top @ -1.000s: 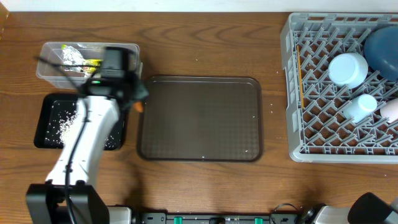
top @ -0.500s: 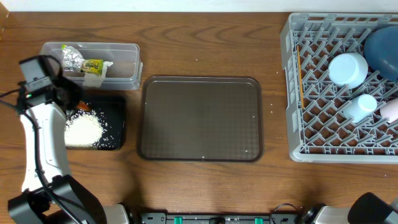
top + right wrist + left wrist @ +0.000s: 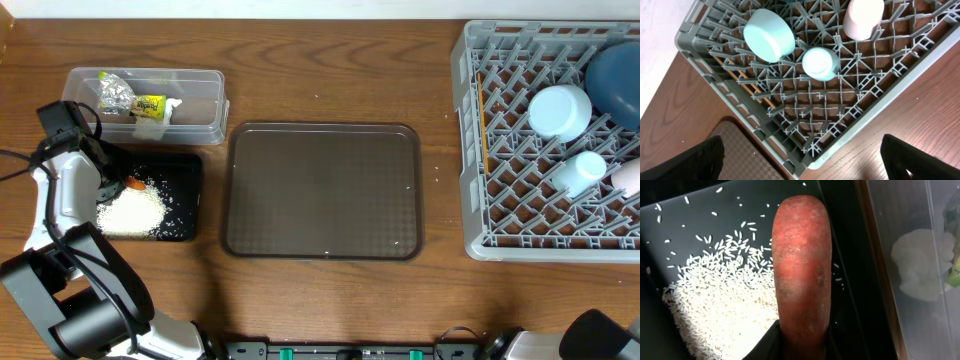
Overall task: Sort waste into correct bins and load items into the dishwasher rack
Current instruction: 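Lower the carrot onto the rice and open the left gripper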
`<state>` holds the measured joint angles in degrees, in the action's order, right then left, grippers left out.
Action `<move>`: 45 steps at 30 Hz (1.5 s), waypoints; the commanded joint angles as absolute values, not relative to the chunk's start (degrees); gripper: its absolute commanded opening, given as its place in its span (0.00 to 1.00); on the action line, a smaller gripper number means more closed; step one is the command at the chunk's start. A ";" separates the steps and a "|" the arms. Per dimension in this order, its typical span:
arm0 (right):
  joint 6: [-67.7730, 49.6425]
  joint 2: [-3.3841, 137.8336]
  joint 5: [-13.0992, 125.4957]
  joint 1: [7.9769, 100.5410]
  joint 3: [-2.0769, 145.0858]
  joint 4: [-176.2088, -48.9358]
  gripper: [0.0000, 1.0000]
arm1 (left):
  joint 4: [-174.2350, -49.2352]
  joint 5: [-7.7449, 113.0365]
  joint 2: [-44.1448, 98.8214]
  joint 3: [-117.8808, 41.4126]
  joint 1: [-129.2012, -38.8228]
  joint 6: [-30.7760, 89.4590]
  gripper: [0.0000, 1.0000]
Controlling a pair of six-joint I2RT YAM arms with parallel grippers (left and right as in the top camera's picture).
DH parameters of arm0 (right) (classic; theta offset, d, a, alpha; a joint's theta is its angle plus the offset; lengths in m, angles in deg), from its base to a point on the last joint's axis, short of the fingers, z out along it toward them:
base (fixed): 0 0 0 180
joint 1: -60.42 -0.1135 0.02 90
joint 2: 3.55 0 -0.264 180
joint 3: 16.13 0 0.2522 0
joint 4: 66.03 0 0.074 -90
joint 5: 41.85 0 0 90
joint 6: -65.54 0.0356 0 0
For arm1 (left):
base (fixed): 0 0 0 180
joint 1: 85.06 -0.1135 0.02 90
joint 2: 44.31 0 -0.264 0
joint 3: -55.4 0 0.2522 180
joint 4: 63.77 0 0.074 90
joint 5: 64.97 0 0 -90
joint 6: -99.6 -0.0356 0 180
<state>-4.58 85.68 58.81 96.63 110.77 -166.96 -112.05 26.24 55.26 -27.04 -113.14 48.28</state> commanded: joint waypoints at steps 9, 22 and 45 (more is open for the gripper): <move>-5.46 85.66 58.64 96.41 110.86 -166.99 0.99 | -114.76 22.66 55.65 -26.80 -113.38 50.90 0.25; -5.46 85.66 58.66 96.39 110.86 -166.99 0.99 | -115.22 22.61 59.52 -26.80 -113.38 50.90 0.24; -5.46 85.66 58.64 96.39 110.86 -166.99 0.99 | -117.23 26.02 60.42 -26.82 -113.38 49.22 0.36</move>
<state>-4.58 85.68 58.81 96.63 110.77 -166.96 -116.77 23.95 60.92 -27.04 -113.14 50.29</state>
